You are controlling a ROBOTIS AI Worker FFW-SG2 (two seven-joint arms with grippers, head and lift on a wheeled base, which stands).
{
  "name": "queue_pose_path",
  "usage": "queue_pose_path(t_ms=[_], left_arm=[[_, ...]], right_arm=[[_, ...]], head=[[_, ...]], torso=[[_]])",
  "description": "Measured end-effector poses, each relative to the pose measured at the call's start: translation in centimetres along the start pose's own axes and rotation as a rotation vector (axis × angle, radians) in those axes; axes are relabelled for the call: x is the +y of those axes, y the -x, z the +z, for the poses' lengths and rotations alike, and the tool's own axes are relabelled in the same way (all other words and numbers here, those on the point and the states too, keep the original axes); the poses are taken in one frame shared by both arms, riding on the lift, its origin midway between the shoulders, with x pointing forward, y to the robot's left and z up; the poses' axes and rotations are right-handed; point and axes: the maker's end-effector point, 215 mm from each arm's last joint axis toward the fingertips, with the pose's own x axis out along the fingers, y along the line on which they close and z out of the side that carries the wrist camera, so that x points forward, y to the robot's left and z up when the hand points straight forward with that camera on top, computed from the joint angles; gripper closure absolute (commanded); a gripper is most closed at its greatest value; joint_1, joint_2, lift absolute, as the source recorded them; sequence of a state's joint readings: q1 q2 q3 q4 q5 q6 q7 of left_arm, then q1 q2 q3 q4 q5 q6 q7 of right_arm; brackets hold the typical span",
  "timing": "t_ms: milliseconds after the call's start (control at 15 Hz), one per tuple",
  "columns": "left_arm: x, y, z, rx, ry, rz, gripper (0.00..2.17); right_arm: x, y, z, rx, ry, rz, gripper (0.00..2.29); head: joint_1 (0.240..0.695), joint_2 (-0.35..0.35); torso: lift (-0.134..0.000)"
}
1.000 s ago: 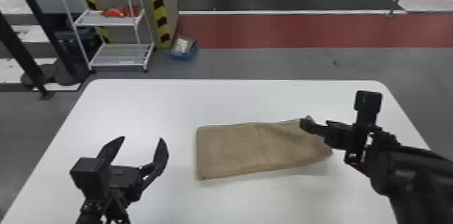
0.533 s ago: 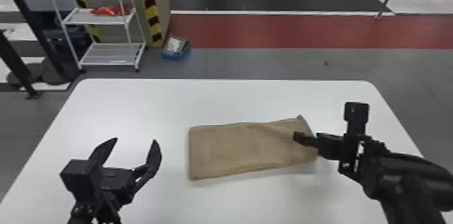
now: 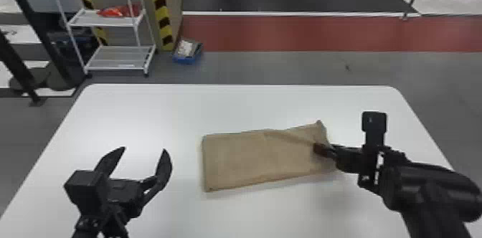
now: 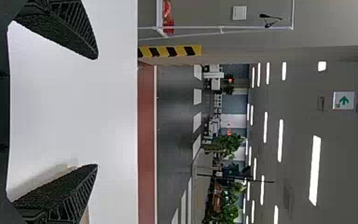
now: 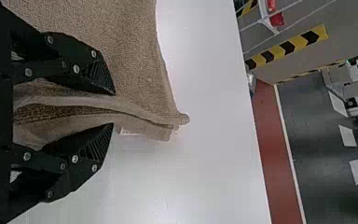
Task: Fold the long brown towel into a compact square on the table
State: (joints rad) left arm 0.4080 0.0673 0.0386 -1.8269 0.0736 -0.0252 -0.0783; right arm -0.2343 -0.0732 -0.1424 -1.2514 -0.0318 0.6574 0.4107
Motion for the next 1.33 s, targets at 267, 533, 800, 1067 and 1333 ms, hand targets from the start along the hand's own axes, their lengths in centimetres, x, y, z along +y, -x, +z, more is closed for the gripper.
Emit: queue_pose_path(t_ms=[267, 533, 800, 1067, 1333], left_arm=[[0.2, -0.1, 0.2, -0.004, -0.002, 0.004, 0.04], [0.0, -1.2, 0.5, -0.006, 0.001, -0.002, 0.05], [-2.8, -2.0, -0.4, 0.006, 0.021, -0.096, 0.38], [-5.5, -3.4, -2.6, 0.061, 0.051, -0.19, 1.51], [-7.6, -3.8, -6.1, 0.177, 0.104, -0.265, 1.95]], right_arm=[[0.8, 0.0, 0.0, 0.015, -0.014, 0.025, 1.21], [2.6, 1.4, 2.5, -0.004, -0.03, 0.068, 1.21], [5.1, 3.7, 4.9, 0.018, -0.024, 0.102, 1.21], [8.5, 5.1, 7.3, 0.065, 0.007, 0.137, 1.21], [12.4, 5.7, 8.6, 0.108, 0.063, 0.164, 1.21]], head=[[0.695, 0.009], [0.695, 0.018], [0.695, 0.009], [0.695, 0.002], [0.695, 0.016]], torso=[[-0.057], [-0.057], [-0.057], [-0.057], [-0.057]])
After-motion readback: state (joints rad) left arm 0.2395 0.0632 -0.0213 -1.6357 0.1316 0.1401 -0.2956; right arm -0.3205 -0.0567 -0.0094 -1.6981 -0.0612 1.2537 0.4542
